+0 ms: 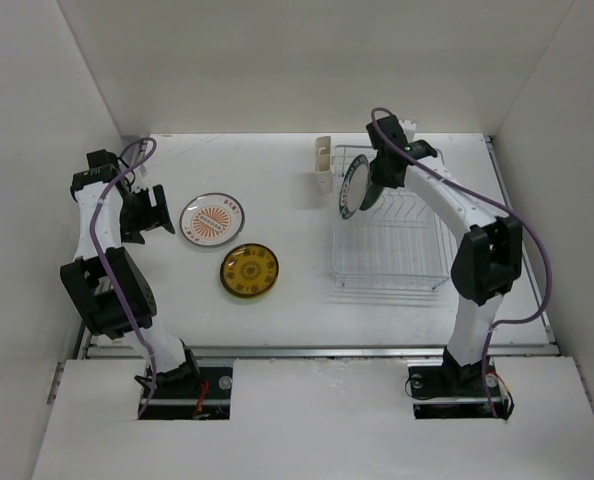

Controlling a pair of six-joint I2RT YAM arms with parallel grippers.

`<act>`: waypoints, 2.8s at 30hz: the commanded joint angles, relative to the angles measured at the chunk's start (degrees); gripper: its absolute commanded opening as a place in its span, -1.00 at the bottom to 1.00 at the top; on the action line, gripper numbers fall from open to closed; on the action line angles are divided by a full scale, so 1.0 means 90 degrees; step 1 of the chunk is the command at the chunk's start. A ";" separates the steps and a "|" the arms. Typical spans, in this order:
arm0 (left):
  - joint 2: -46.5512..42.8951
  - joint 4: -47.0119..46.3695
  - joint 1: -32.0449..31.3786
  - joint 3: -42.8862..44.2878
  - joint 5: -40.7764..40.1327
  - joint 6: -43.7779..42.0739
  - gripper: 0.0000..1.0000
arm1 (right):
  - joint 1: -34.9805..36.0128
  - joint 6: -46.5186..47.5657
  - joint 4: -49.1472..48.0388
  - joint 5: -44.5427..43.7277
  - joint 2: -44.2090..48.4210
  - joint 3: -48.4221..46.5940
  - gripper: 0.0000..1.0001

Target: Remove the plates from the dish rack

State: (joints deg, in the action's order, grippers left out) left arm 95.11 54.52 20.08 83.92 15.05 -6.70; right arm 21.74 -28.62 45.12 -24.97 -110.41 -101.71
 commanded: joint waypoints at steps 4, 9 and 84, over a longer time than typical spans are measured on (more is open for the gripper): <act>-0.0509 0.0270 0.0025 0.0138 0.0213 -0.0095 0.50 | -0.0013 -0.0023 0.1303 -0.1891 0.1056 -0.1139 -1.00; -0.0665 0.0329 0.0025 0.0197 0.0213 -0.0095 0.50 | -0.0013 -0.0023 0.2017 -0.3268 0.1495 -0.1140 -1.00; -0.1514 0.0475 0.0025 -0.0203 -0.0295 -0.0535 0.53 | 0.0475 -0.0130 0.0241 0.0410 -0.0241 -0.1179 0.86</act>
State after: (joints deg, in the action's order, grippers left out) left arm 84.36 57.74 20.08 82.91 12.75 -10.26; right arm 26.68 -28.82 46.28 -22.76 -112.01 -112.42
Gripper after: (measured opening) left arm 0.764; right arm 0.943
